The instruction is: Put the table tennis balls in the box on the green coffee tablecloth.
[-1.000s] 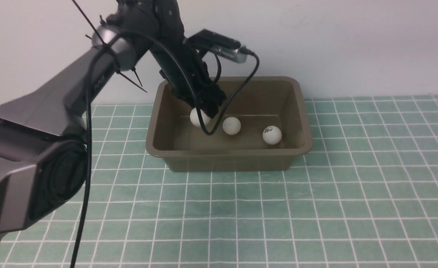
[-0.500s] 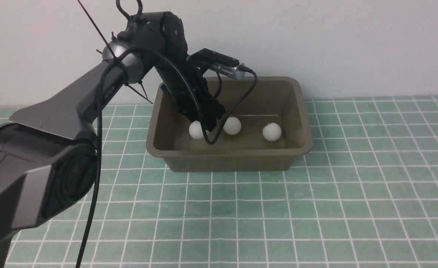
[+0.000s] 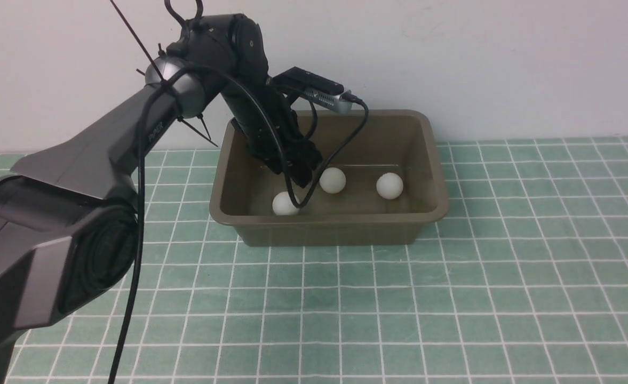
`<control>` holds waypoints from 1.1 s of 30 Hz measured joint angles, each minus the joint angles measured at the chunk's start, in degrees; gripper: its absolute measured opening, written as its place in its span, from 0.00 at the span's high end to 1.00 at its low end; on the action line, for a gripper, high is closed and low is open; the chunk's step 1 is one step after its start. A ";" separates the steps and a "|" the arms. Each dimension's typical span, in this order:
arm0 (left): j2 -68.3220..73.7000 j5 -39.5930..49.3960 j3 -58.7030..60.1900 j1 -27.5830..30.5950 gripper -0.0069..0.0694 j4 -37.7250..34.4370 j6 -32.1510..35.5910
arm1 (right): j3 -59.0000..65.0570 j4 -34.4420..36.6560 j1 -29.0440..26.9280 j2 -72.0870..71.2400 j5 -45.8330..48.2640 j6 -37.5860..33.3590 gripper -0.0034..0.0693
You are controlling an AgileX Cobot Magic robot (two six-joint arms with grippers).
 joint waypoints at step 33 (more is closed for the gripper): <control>-23.11 1.03 0.05 -1.16 0.91 -11.04 6.03 | 19.11 -0.17 6.69 -16.50 -20.94 2.96 0.98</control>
